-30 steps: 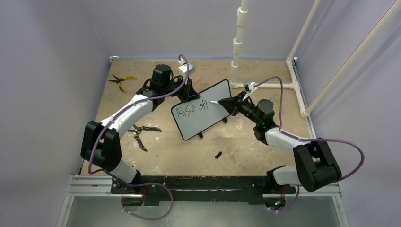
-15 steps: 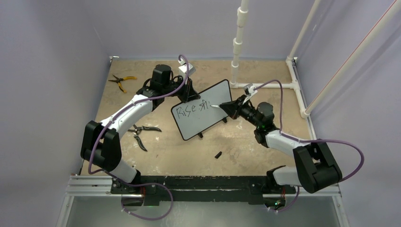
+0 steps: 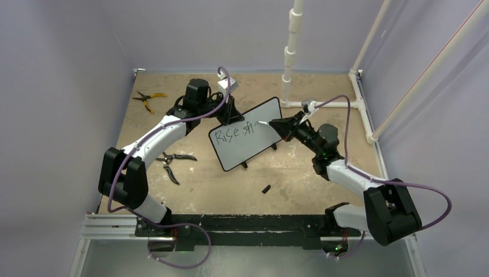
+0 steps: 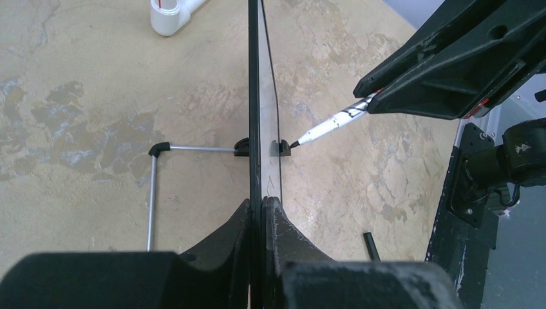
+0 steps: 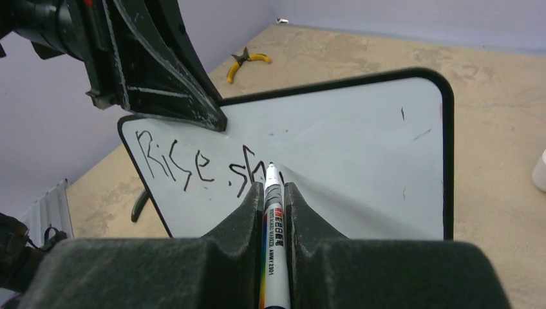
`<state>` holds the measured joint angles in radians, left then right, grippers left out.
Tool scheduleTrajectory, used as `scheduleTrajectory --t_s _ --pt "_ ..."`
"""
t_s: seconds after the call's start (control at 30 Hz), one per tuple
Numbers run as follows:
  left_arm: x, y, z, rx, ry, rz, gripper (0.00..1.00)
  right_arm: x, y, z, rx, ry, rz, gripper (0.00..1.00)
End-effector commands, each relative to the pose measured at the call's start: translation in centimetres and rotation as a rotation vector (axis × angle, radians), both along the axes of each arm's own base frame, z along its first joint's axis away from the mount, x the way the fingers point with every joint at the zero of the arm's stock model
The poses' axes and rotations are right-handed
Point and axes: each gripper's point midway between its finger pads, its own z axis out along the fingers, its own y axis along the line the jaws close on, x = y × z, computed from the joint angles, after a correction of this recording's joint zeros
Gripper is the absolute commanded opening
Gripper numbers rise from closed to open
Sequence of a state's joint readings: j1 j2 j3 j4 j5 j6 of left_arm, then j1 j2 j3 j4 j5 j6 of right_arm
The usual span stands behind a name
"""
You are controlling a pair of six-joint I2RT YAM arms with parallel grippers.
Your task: Write a sentence on the whiteboard
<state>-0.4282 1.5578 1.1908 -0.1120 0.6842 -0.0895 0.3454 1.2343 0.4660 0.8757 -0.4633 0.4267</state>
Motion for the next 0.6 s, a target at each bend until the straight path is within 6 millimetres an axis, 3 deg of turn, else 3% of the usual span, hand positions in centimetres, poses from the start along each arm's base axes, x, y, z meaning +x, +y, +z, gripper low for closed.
scheduleTrajectory --t_s 0.0,0.57 --pt "-0.9 -0.3 0.7 -0.012 -0.035 -0.043 0.00 1.0 0.1 3.7 0.032 -0.092 -0.009 0.00" --pt "-0.8 -0.4 0.6 -0.014 -0.031 -0.044 0.00 2.2 0.9 2.7 0.032 -0.071 0.017 0.00"
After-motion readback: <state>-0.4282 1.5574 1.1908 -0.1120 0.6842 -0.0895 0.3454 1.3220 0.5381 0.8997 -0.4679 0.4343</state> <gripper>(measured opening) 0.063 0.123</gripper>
